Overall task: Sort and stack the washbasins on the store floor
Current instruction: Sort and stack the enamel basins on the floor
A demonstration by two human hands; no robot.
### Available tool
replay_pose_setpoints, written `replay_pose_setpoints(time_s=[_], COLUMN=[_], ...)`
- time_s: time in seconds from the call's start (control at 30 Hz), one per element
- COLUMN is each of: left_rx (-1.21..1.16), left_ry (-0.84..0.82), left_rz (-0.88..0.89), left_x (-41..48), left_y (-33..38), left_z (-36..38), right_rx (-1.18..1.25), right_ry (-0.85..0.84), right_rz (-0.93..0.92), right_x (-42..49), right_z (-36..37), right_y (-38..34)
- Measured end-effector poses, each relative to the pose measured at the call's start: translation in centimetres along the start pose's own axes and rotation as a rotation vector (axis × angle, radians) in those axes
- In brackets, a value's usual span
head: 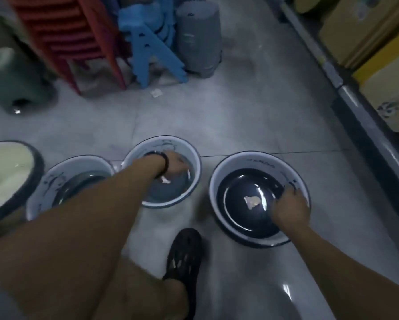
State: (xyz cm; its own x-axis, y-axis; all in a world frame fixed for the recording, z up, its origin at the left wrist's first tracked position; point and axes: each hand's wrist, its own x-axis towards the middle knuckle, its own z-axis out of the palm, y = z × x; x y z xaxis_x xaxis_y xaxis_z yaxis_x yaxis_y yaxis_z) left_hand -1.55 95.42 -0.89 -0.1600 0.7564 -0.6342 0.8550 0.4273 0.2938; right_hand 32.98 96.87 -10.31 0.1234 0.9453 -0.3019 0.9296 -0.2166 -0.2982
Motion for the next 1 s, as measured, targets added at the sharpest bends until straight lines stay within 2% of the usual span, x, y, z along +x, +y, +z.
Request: replay_pose_setpoints(time_s=[0.07,0.13,0.23,0.33,0.4,0.5,0.53,0.57,0.6,0.63,0.7,0.73,0.77,0.87,0.93,1.0], left_rx=[-0.208,-0.385,-0.559,-0.793,-0.819,-0.877,-0.947,-1.068,-1.085,-1.113,-1.271,-1.354,-1.465,-1.738,-1.982,-2.165], left_ry=[0.089,0.076,0.186,0.373,0.478,0.541,0.580,0.553,0.553,0.459,0.462,0.484,0.422,0.508,0.637,0.662], left_rz=[-0.045,-0.131,-0.233,-0.361,-0.515,-0.826,-0.939,-0.999,-1.087,-1.140,-1.325,-1.342,-1.314,-1.316,-1.303,-1.223], left_x=[-4.5,-7.5,-10.8,-13.9,-15.2,-16.2,-18.1,-17.8,-17.4,-18.9,-20.3,-21.4,-22.6,-24.5,-24.5,-23.6], left_y=[-3.6,-8.9,-18.1,-26.8,-32.7,-42.0,-42.4,-45.7,-48.5,-48.4,-48.0,-46.8,-44.7,-39.9,-40.9,-41.5], left_z=[-3.9,-5.9,-4.5,1.7,7.4,18.2,20.4,25.3,30.2,31.8,34.6,34.8,34.1,30.6,32.7,33.5], right_rx=[0.003,0.022,0.132,0.235,0.207,0.144,0.135,0.129,0.134,0.153,0.198,0.200,0.183,0.082,0.083,0.075], right_ry=[-0.149,-0.319,-0.498,-0.692,-0.760,-0.863,-0.920,-0.980,-1.044,-1.096,-1.151,-1.151,-1.135,-1.133,-1.172,-1.167], right_rz=[-0.181,-0.317,-0.392,-0.404,-0.463,-0.526,-0.510,-0.482,-0.443,-0.405,-0.334,-0.343,-0.380,-0.517,-0.550,-0.583], right_x=[-3.2,-5.8,-10.1,-14.9,-17.0,-19.7,-20.5,-21.3,-22.0,-22.7,-23.8,-24.0,-24.0,-23.7,-23.1,-23.0], right_z=[0.1,1.2,3.9,7.2,9.9,13.7,15.0,16.0,17.1,17.9,19.5,20.3,21.2,22.9,24.0,24.3], right_y=[-6.5,-13.0,-21.5,-26.8,-28.9,-30.4,-30.6,-30.8,-30.9,-31.1,-31.4,-31.3,-31.4,-31.6,-31.8,-32.1])
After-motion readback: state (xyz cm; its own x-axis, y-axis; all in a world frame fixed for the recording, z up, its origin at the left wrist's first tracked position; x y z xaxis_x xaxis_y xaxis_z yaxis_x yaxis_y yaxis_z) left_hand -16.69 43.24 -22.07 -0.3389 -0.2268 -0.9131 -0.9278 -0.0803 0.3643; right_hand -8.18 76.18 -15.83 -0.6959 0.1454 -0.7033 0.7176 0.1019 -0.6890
